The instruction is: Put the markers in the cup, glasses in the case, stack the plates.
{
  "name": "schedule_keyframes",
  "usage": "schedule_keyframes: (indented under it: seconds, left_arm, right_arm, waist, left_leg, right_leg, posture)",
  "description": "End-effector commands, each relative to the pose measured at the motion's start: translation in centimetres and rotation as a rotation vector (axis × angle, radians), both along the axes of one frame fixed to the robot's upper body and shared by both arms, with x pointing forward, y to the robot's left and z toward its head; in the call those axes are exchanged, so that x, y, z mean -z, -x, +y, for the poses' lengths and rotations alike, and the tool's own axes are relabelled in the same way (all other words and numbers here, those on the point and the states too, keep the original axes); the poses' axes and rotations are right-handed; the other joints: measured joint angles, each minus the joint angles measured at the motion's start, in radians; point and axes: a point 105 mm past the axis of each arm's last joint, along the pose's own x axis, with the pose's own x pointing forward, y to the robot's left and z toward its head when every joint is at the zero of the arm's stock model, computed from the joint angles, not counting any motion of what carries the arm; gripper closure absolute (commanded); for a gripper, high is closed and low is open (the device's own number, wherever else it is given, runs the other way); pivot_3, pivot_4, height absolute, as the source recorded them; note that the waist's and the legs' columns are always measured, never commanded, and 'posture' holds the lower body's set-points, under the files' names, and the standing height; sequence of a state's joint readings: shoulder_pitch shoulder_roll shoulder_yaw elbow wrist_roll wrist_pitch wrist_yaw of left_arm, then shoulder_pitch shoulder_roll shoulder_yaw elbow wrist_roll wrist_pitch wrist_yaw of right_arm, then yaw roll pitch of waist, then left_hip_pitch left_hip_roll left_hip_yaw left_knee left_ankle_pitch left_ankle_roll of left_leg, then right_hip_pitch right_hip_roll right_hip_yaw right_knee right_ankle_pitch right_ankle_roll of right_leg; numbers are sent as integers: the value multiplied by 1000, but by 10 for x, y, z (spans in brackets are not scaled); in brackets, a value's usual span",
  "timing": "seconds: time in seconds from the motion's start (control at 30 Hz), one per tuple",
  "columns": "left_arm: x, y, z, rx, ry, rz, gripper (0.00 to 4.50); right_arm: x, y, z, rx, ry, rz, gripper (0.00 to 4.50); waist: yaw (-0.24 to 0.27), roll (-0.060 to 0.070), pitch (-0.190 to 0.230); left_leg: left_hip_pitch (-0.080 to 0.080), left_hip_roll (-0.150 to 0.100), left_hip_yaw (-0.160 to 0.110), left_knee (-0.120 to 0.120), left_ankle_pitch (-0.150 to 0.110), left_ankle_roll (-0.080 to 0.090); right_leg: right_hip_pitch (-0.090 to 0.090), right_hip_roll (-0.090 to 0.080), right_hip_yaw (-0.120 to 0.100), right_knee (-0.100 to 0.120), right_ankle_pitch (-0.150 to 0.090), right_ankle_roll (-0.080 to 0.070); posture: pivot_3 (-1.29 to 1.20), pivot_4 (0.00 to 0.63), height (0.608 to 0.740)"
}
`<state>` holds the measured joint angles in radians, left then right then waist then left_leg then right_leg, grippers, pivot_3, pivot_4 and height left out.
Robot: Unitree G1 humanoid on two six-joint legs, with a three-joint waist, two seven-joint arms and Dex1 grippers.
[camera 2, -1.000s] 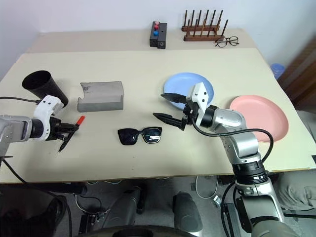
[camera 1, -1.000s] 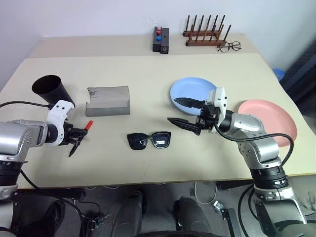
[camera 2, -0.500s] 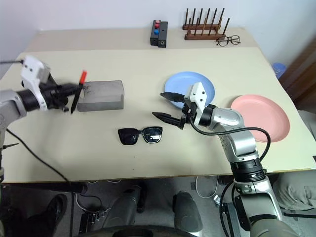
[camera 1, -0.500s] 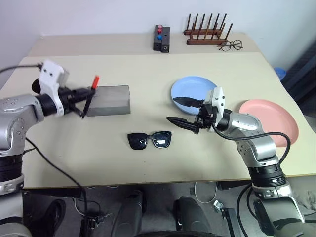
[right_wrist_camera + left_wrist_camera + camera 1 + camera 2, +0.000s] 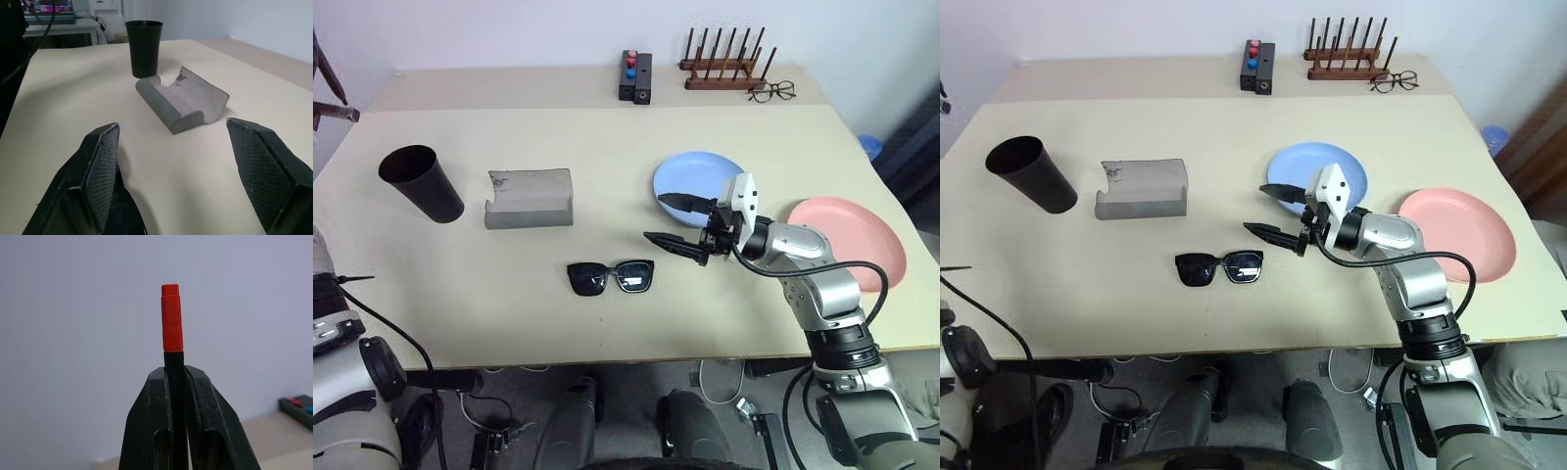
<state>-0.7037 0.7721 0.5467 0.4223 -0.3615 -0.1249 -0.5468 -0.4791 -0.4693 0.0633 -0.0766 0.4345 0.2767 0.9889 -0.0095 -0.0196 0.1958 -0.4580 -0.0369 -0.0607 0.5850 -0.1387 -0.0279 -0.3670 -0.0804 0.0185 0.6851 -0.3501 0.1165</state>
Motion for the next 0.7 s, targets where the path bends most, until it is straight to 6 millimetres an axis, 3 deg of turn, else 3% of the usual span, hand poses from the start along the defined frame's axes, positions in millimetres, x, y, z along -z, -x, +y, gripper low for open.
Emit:
schedule_keyframes:
  seconds: [0.03,0.2,0.4,0.7]
  left_arm:
    - [20,-1,11,-22,43,-2,4455]
    - [43,-7,17,13,143,-1,4455]
    - [63,-18,11,61,162,41,4455]
    - [84,-22,16,64,206,83,4455]
  right_arm:
    - [-15,2,4,-17,-21,-63,936]
    - [-15,3,6,-25,-21,-62,936]
    - [-15,4,9,-29,-23,-64,936]
    - [-14,5,6,-18,-20,-64,936]
  waist:
    - [-2,0,0]
    - [-4,-1,0]
    - [-3,-1,0]
    - [-5,-1,0]
  left_leg:
    - [0,0,0,1,0,0]
    - [-1,0,-1,4,0,1]
    - [-1,0,-1,5,0,1]
    - [-1,0,-1,5,0,1]
  right_leg:
    - [1,0,0,0,0,0]
    - [1,1,0,1,1,1]
    - [1,1,0,2,1,1]
    - [1,1,0,3,1,1]
  posture:
    - [0,150,735]
    - [0,150,735]
    - [0,150,735]
    - [0,150,735]
